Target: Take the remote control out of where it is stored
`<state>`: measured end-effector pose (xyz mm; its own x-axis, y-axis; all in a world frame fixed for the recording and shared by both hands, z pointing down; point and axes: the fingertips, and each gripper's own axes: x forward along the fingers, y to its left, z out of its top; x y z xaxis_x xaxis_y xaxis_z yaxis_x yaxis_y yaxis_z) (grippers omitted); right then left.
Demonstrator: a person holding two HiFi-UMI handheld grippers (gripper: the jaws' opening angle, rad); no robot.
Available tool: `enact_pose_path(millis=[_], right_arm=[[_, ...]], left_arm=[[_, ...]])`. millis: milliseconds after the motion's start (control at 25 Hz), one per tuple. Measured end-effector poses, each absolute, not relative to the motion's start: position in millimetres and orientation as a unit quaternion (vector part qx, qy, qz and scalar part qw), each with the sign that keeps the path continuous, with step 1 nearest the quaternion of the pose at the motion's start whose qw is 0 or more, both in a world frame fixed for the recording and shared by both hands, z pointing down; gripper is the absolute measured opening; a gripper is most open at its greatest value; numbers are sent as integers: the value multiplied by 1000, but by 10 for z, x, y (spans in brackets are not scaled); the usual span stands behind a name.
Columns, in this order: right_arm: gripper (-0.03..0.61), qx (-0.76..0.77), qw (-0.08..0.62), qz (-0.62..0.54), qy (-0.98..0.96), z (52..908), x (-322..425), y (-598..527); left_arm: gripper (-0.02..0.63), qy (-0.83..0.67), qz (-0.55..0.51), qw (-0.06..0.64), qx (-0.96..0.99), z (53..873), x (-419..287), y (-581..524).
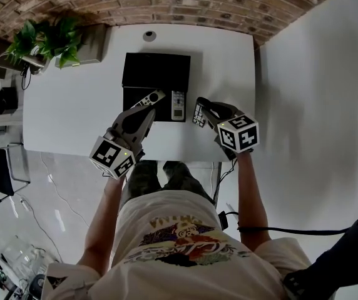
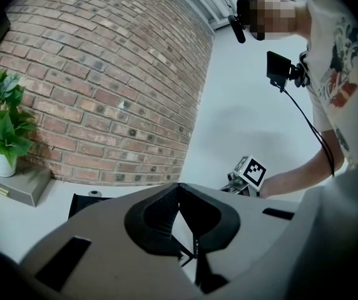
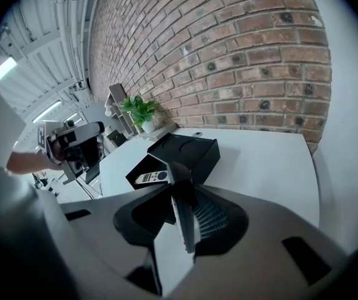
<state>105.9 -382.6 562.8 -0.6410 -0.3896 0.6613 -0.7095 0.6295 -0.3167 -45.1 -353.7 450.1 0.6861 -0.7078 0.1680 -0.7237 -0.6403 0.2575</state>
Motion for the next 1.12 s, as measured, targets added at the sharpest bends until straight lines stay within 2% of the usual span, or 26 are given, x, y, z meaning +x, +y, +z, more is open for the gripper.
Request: enact_pose_path(millis=[640,840,1120], right_arm=[[104,343,239,340,-843,5988,1103,-4211],[103,348,266,324,-839,6180,1138,-4300],[103,366,252,365,-818,6414,1223,-4467]], left_arm=[[3,-409,35,178,894,4732,-469,-3539],[3,-410,35,187,892,4784,-440,-3592],[3,-407,34,196,891,4836,-413,-3677]])
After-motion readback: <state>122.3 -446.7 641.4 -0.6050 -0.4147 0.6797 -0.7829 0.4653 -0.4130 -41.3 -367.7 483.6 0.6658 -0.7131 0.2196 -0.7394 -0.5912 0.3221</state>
